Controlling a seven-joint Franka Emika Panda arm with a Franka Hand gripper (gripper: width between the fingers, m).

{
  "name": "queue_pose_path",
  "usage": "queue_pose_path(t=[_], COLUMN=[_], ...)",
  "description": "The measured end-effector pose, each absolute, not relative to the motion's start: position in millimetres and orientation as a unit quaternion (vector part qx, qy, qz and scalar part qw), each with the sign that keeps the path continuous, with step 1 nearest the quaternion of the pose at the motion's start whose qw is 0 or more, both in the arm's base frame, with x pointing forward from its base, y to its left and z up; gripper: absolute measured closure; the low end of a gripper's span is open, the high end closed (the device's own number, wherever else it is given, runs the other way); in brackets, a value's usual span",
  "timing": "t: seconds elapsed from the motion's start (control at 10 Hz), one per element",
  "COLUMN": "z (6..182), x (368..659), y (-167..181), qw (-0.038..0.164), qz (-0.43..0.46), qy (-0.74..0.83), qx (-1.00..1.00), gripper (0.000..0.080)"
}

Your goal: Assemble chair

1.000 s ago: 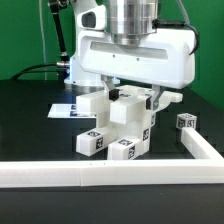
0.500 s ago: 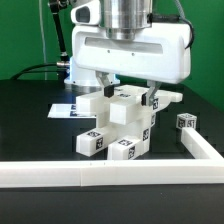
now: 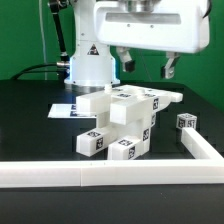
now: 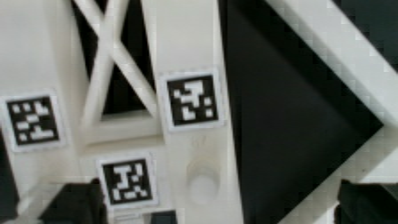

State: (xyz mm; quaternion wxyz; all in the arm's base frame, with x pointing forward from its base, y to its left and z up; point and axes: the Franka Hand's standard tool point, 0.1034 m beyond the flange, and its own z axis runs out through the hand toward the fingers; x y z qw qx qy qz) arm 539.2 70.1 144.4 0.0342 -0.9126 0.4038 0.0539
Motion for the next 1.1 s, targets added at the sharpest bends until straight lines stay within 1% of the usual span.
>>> queue_pose_path(t=[0.1,0.4,0.5,0.7,0.8,0.9,1.1], z=[146.4,143.8,143.4,140.6,138.4,135.7,135.4], x=[537,537,533,500,497,500,500], y=[80,77,82,119,127,123,124], qw=[0.035,0.034,0.033,0.034,0.039,0.046,0.045], qz=[0.054,0.055,0.053,0.056,0.06,0.061,0.061], qy=[0.403,0.398,0.415,0.427,0.425,0.432,0.431], qx=[-0.913,-0.915,-0.908,-0.902,-0.902,-0.898,-0.899], gripper=[0.015,0.015,0.015,0.015,0.015,0.015,0.015])
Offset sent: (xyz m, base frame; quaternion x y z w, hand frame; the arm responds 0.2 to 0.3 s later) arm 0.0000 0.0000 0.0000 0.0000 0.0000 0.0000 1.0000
